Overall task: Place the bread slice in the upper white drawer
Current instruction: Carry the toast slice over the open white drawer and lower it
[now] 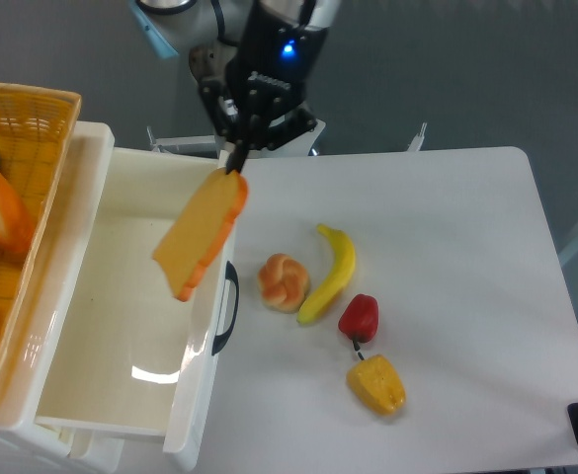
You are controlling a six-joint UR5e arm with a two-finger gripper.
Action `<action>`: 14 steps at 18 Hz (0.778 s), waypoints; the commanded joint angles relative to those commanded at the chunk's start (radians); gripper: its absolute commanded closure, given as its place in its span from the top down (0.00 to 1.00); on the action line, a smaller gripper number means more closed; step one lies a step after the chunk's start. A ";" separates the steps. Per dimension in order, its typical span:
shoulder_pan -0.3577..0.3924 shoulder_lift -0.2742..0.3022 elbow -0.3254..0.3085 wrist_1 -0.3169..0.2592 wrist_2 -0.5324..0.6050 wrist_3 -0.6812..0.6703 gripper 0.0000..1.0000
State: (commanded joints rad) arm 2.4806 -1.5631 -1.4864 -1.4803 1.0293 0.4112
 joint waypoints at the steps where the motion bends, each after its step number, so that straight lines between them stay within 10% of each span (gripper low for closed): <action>1: -0.014 -0.003 -0.006 0.000 -0.003 -0.012 0.00; 14: -0.092 -0.074 -0.011 0.006 0.002 -0.025 0.11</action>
State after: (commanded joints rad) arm 2.3884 -1.6367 -1.4972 -1.4742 1.0308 0.3865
